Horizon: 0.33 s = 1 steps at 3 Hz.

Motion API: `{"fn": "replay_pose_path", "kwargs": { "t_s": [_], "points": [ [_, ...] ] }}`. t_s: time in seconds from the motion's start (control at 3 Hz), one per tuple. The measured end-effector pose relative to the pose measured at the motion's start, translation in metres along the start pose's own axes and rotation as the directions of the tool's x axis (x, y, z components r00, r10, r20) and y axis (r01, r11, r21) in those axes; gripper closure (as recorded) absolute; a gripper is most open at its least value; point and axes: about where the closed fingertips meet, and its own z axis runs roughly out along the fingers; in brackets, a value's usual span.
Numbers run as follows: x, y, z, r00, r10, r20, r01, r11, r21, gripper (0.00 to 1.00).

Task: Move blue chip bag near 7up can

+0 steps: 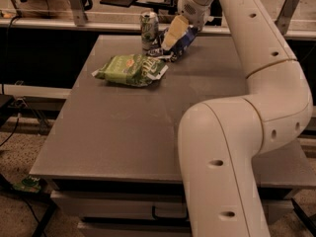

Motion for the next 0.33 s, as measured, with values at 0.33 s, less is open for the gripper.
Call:
{"fn": "replay_pose_path", "kwargs": {
  "t_s": [0.33],
  "points": [
    [0.0,0.0,0.0001,1.0,0.0,0.0,0.0,1.0,0.0,0.0]
  ]
}}
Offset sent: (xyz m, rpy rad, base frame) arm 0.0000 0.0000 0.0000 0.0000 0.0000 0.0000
